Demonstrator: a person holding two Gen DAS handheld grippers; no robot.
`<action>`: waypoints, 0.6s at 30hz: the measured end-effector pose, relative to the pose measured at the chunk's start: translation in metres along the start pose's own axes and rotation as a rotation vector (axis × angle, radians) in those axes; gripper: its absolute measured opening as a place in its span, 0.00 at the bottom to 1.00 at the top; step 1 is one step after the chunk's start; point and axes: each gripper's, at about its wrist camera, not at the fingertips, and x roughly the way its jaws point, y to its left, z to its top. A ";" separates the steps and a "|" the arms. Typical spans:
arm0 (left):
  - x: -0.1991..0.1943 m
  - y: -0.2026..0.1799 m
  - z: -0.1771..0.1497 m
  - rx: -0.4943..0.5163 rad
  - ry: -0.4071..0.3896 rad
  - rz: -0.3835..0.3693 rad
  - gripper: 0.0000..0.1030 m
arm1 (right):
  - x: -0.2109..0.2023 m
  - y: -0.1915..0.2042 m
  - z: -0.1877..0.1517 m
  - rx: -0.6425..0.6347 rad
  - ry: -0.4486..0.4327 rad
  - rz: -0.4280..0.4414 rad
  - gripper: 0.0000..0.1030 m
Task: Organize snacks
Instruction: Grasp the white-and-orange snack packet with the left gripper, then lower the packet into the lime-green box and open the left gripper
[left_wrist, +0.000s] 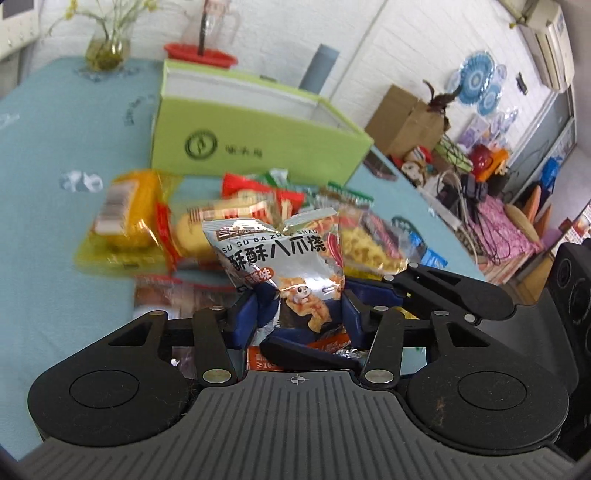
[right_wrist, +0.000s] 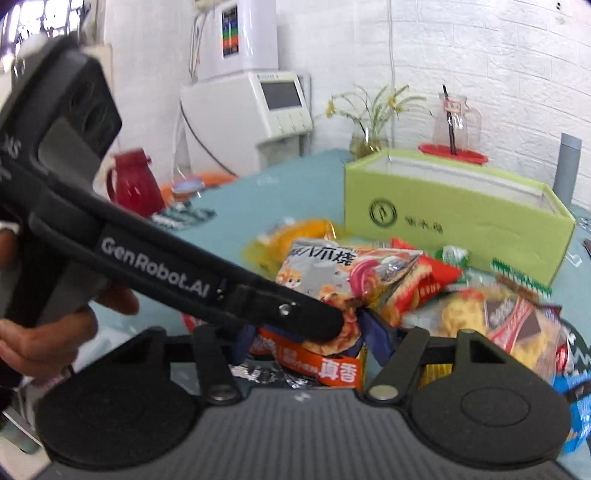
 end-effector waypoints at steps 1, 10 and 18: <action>-0.004 -0.001 0.007 0.004 -0.016 0.008 0.29 | 0.001 -0.001 0.007 -0.016 -0.017 0.001 0.69; 0.006 -0.009 0.111 0.088 -0.155 0.073 0.30 | 0.034 -0.049 0.102 -0.148 -0.102 -0.068 0.76; 0.084 0.025 0.203 0.112 -0.104 0.176 0.33 | 0.123 -0.124 0.161 -0.097 -0.003 -0.075 0.75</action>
